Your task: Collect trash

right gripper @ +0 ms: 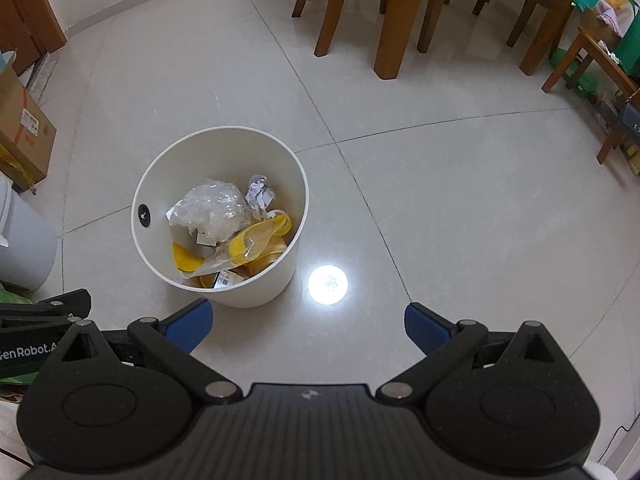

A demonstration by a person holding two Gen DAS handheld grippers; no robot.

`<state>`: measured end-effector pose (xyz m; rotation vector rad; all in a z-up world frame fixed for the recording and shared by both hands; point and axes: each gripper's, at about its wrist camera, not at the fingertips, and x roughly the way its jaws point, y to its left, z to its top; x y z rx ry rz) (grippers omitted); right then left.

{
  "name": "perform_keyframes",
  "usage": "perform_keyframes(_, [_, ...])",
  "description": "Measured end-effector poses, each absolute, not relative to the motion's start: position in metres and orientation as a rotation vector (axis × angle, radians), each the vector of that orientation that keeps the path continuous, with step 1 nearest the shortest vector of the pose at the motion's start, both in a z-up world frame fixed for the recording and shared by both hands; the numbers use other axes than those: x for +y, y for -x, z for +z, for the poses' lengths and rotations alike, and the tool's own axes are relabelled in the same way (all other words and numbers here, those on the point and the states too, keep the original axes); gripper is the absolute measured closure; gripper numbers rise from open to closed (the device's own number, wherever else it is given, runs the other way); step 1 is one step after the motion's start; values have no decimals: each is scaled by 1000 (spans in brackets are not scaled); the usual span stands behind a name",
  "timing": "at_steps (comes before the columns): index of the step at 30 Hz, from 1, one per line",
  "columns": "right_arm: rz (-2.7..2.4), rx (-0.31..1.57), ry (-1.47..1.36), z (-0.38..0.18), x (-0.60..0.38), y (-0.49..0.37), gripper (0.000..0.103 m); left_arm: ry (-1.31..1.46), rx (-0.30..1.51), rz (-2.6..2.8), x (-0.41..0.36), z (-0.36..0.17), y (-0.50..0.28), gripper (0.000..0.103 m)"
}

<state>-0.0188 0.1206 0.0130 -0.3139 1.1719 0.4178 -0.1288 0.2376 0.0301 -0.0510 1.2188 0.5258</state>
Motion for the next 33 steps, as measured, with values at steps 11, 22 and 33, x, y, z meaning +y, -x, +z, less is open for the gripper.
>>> perform_keyframes(11, [435,1163,305,23,120,29,0,64,1216,543,236,42,142,4])
perform_keyframes(22, [450,1143,304,33,120,39,0,81,1200,543,236,53,151,4])
perform_keyframes(33, [449,1138,298,36,120,41,0,80,1195,549,237,57,151,4])
